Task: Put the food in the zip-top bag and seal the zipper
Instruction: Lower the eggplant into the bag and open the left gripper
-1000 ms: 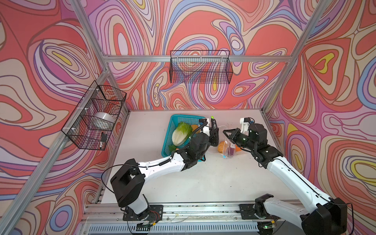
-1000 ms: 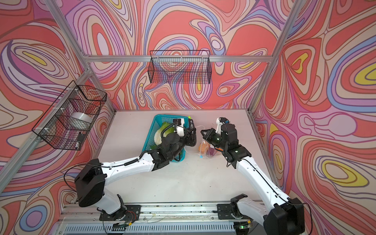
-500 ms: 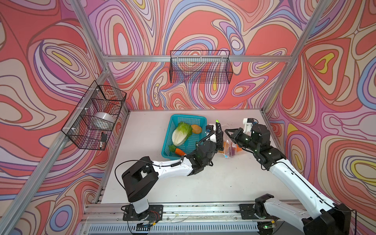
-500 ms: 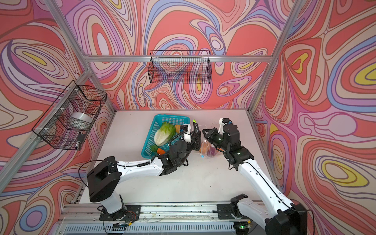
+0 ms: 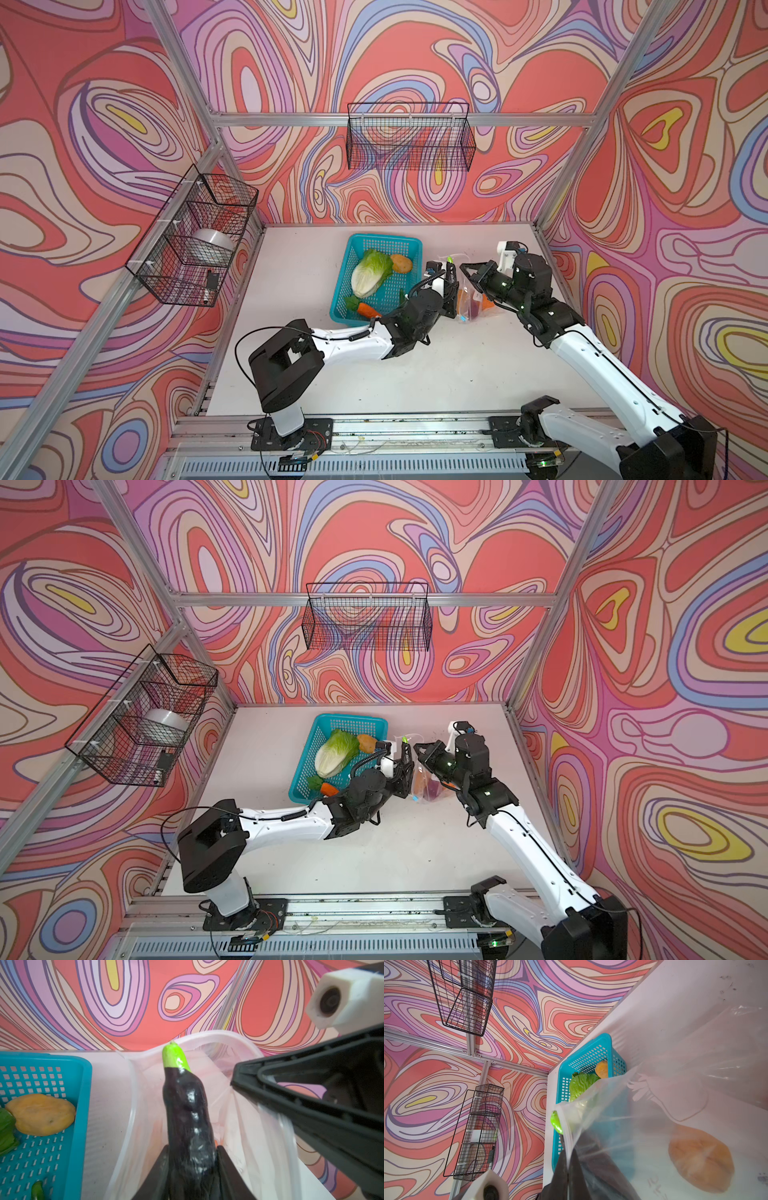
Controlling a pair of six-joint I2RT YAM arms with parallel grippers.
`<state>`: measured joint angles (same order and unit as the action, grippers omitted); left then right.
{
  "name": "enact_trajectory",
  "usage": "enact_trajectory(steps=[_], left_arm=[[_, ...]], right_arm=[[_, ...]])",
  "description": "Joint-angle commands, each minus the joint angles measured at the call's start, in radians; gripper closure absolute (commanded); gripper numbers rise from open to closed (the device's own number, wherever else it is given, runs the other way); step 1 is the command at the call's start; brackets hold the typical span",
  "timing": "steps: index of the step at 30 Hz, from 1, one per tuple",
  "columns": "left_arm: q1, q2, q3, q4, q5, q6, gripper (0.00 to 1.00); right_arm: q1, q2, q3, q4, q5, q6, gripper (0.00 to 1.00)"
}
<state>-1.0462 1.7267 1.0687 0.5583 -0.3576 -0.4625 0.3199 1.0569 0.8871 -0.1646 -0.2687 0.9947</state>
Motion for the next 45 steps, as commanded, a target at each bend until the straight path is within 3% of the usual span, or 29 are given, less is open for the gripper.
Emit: enact_trajectory(steps=[1, 7, 13, 18, 26, 32, 42, 45], left_arm=[[0.002, -0.024, 0.02, -0.047, 0.019, -0.008, 0.38], [0.002, -0.058, 0.064, -0.142, -0.006, -0.022, 0.2], [0.028, -0.146, 0.128, -0.31, 0.016, -0.047, 0.13], [0.102, -0.221, 0.157, -0.471, 0.132, -0.109, 0.11], [0.177, -0.285, 0.089, -0.63, 0.269, -0.186, 0.21], [0.178, -0.23, 0.078, -0.672, 0.406, -0.271, 0.29], [0.178, -0.156, 0.108, -0.718, 0.43, -0.283, 0.44], [0.177, -0.145, 0.108, -0.725, 0.422, -0.286, 0.58]], right_arm=[[0.001, 0.004, 0.018, 0.013, 0.013, -0.016, 1.0], [0.001, 0.006, 0.024, 0.004, 0.02, -0.029, 1.0], [0.0, 0.006, 0.035, -0.017, 0.037, -0.062, 1.0], [-0.001, 0.011, 0.049, -0.045, 0.046, -0.104, 1.0], [-0.001, 0.014, 0.046, -0.044, 0.05, -0.111, 1.0], [-0.001, 0.022, 0.048, -0.037, 0.049, -0.12, 1.0], [0.0, -0.003, 0.044, -0.055, 0.062, -0.131, 1.0], [-0.001, -0.009, 0.041, -0.056, 0.069, -0.132, 1.0]])
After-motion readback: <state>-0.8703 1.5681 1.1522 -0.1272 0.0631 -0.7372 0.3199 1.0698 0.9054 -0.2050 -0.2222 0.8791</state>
